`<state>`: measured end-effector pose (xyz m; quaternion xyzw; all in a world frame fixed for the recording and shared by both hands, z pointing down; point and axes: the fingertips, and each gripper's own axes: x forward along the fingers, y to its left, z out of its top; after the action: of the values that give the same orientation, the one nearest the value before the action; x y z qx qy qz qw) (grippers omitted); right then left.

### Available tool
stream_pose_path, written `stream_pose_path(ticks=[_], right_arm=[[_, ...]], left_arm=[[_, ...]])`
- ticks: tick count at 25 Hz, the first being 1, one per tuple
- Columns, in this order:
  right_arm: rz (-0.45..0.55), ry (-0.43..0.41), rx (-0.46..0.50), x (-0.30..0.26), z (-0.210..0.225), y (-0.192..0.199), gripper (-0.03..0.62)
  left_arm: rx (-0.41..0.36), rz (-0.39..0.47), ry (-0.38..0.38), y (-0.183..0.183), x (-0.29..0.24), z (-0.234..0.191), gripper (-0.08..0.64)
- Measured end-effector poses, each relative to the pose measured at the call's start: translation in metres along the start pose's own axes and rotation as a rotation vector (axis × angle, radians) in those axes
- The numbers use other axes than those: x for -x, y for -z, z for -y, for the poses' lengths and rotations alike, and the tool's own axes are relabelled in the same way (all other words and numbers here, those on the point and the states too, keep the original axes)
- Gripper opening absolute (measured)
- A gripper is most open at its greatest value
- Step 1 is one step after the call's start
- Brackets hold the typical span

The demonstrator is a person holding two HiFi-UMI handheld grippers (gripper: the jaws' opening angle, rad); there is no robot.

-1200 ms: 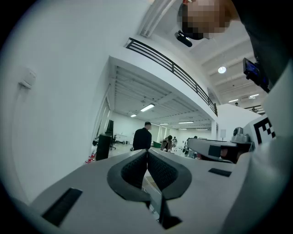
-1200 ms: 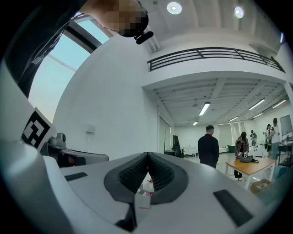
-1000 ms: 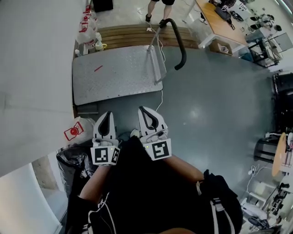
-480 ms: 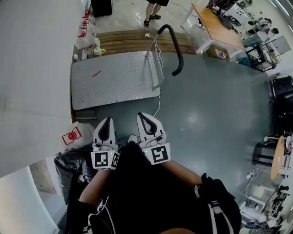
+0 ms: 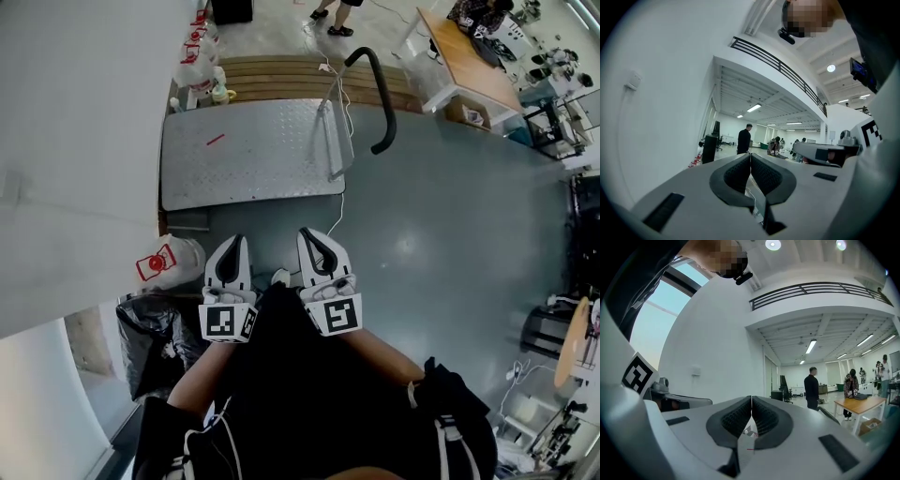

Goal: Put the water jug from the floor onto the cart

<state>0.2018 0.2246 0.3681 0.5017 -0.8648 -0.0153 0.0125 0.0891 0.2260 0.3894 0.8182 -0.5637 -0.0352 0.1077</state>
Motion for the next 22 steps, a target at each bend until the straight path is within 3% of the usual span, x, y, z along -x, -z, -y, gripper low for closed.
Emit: stream_pose_path(ticks=[9, 22], right_arm=[[-0.025, 0.008, -0.067, -0.017, -0.002, 0.007, 0.018], [-0.064, 0.042, -0.059, -0.061, 0.006, 0.011, 0.018]], left_arm=[[0.015, -0.012, -0.065, -0.001, -0.006, -0.032, 0.018], [0.025, -0.027, -0.076, -0.002, -0.033, -0.065, 0.019]])
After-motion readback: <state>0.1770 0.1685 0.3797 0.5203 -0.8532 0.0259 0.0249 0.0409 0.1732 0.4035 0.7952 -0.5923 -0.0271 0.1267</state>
